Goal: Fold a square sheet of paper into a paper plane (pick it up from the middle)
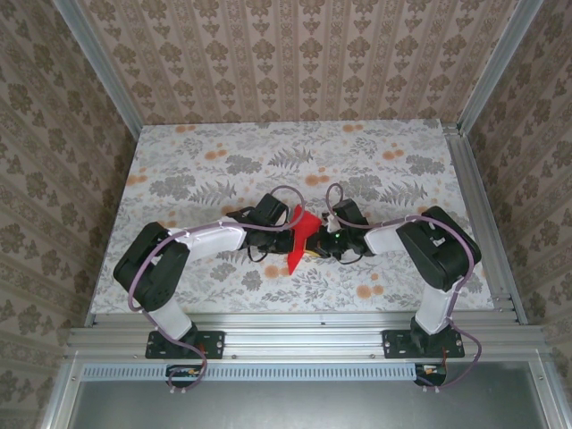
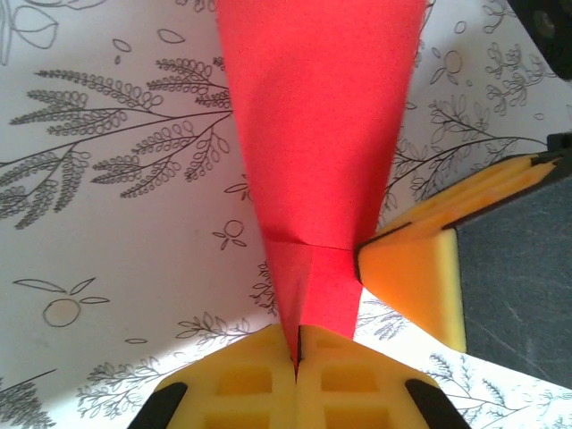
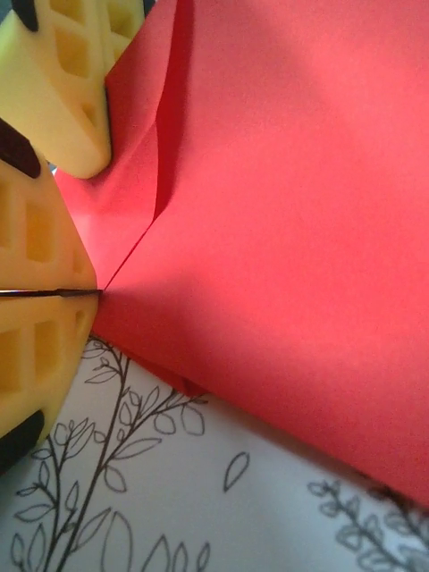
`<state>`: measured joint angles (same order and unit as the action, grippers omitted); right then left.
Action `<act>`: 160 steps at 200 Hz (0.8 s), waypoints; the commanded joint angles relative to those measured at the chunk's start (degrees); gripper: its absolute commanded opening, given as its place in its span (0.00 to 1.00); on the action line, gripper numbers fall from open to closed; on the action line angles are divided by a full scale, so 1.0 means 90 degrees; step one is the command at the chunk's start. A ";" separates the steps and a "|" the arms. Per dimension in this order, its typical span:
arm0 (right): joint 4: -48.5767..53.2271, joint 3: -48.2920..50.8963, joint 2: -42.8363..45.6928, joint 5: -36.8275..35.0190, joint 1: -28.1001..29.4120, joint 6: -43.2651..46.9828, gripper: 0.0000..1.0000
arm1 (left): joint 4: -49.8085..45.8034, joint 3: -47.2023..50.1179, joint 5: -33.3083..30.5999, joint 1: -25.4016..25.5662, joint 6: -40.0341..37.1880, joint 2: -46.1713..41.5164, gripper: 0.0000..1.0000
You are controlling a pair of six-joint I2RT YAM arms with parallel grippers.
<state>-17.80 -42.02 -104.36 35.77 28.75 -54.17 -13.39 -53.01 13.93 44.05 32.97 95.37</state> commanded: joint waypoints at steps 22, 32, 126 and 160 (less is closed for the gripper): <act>0.0582 -0.0249 -0.0213 -0.0377 0.0028 0.0316 0.09 | 0.0234 -0.0184 0.0428 -0.0002 0.0242 0.0052 0.04; 0.0662 -0.0260 -0.0221 -0.0400 0.0028 0.0350 0.09 | 0.0279 -0.0204 0.0513 0.0006 0.0299 0.0091 0.04; 0.0647 -0.0224 -0.0165 -0.0390 0.0028 0.0299 0.08 | 0.0607 -0.0376 0.0755 0.0105 0.0510 0.0545 0.04; 0.0620 -0.0194 -0.0114 -0.0381 0.0028 0.0304 0.07 | -0.0054 -0.0541 0.0329 0.0144 0.0063 0.0527 0.05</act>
<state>-14.50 -43.94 -104.81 34.63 28.77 -52.25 -9.58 -55.20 19.59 44.84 36.51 99.61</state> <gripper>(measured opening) 0.080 0.049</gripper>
